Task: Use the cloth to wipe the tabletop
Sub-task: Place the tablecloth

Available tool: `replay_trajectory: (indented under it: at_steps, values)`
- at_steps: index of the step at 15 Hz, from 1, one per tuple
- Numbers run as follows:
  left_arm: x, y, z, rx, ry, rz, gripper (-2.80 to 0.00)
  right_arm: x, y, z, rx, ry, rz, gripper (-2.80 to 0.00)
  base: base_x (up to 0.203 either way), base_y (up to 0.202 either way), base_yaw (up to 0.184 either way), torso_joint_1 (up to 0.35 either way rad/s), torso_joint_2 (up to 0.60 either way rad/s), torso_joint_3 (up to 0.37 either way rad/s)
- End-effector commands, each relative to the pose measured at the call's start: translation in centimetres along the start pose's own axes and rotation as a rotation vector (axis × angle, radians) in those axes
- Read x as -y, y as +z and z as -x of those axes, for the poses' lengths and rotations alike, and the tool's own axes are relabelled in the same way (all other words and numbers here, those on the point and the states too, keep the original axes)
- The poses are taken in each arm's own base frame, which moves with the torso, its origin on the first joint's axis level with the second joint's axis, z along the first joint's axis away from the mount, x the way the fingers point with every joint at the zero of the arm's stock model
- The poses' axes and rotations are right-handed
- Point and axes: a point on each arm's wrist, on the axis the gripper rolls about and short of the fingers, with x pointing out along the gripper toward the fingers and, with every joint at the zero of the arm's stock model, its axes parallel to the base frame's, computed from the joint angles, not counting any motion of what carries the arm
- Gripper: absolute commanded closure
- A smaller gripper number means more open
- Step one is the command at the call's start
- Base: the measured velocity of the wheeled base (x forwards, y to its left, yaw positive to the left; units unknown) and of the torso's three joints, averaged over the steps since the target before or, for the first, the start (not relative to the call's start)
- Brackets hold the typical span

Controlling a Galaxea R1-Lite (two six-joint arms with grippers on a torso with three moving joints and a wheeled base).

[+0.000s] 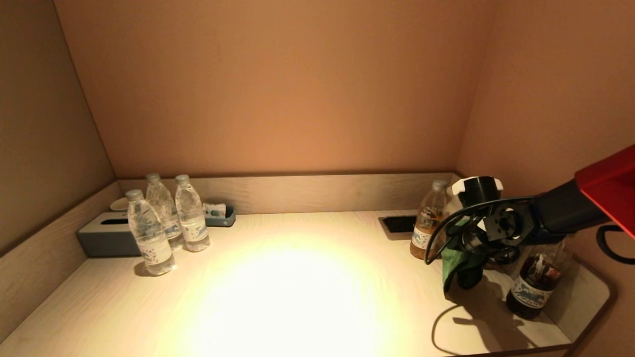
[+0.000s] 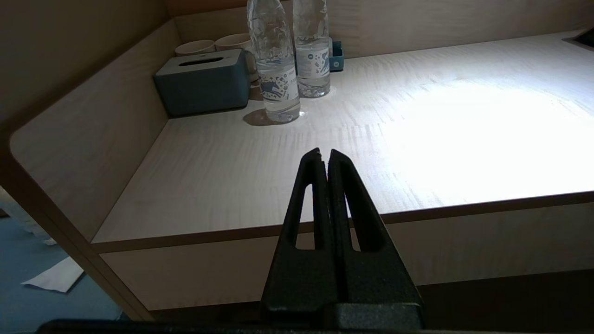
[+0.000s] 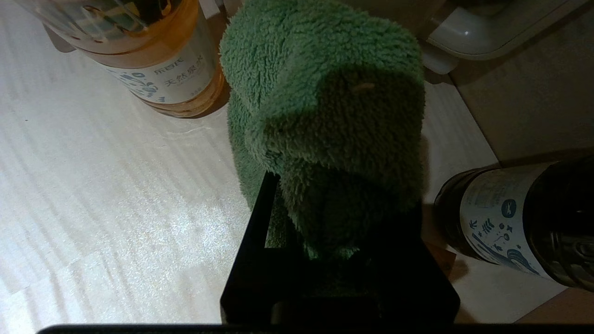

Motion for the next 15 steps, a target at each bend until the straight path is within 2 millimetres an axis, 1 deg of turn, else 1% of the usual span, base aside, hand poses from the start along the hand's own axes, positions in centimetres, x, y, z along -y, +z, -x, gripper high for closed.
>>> replay_trajectory:
  at_steps: [1, 3, 4, 9, 11, 12, 15]
  values:
    - [0.0, 0.0, 0.0, -0.001, -0.001, 0.000, 0.00, -0.2, -0.5, -0.9, -0.006, -0.030, 0.006, 0.00, 0.000, 0.000, 0.000, 0.000, 0.00, 0.000]
    - [0.0, 0.0, 0.0, -0.001, -0.001, 0.000, 0.00, -0.2, -0.5, -0.9, -0.006, -0.030, 0.006, 0.00, 0.000, 0.000, 0.000, 0.000, 0.00, 0.000]
    - [0.0, 0.0, 0.0, -0.001, 0.000, 0.001, 0.00, -0.2, -0.8, -1.2, -0.018, -0.053, 0.015, 0.00, 0.000, 0.000, 0.000, 0.000, 0.00, 0.000]
    - [0.0, 0.0, 0.0, -0.001, 0.000, 0.001, 0.00, 0.0, -1.9, -1.3, -0.029, -0.132, 0.042, 0.00, 0.000, 0.000, 0.000, 0.000, 0.00, 0.000]
    - [0.0, 0.0, 0.0, -0.001, -0.001, 0.001, 0.00, 0.1, -2.0, -1.2, -0.031, -0.132, 0.043, 0.00, 0.000, 0.000, 0.000, 0.000, 0.00, 0.000]
    - [0.0, -0.1, 0.0, -0.003, 0.000, 0.001, 0.00, 0.2, -2.6, -1.2, -0.048, -0.136, 0.055, 0.00, 0.000, 0.000, 0.000, 0.000, 0.00, 0.000]
    - [0.0, 0.0, 0.0, -0.001, 0.000, 0.001, 0.00, 0.2, -3.2, -1.1, -0.058, -0.135, 0.066, 0.00, 0.000, 0.000, 0.000, 0.000, 0.00, 0.000]
